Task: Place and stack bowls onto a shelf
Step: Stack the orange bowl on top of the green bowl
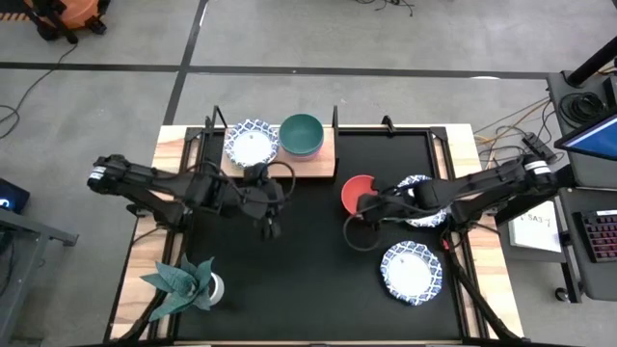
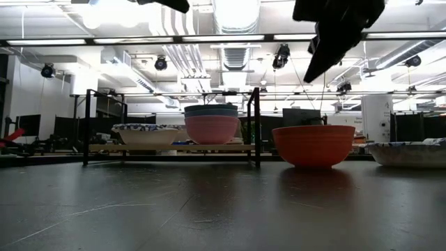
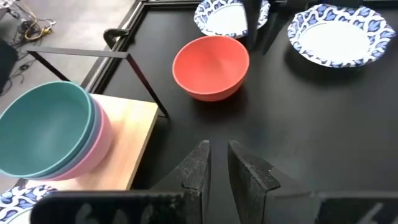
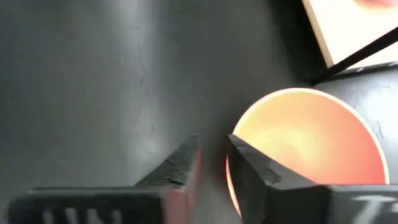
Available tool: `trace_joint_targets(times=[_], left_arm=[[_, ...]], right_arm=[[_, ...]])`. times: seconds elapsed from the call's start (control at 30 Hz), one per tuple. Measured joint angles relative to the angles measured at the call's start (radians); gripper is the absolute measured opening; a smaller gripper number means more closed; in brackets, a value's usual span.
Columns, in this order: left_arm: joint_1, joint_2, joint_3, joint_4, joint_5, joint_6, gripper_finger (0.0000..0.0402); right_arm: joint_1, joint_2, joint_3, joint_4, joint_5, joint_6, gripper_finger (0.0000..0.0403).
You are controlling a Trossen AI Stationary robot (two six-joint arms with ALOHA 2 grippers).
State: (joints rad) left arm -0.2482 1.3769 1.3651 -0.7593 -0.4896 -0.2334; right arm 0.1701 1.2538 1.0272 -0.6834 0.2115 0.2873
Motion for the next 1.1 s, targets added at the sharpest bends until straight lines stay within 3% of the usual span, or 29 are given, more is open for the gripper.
trace_joint_targets(times=[0.23,0.43,0.7,0.93,1.1], left_arm=[[-0.030,0.000,0.000,-0.003,-0.001,-0.012,0.0037],[-0.045,0.000,-0.003,-0.008,-0.007,-0.012,0.0037],[-0.059,-0.012,-0.075,-0.003,-0.097,-0.028,0.0037],[-0.064,-0.079,-0.176,0.092,-0.157,-0.021,0.0037],[-0.065,-0.194,-0.281,0.191,-0.158,0.002,0.0037]], right_arm=[[-0.019,0.129,-0.002,-0.002,0.064,-0.057,0.0167],[-0.055,0.216,-0.002,0.009,0.070,-0.056,0.0179],[-0.078,0.274,-0.004,0.022,0.069,-0.034,0.0128],[-0.077,0.274,-0.004,0.038,0.046,-0.006,0.0019],[-0.072,0.246,0.012,0.020,0.032,0.004,0.0011]])
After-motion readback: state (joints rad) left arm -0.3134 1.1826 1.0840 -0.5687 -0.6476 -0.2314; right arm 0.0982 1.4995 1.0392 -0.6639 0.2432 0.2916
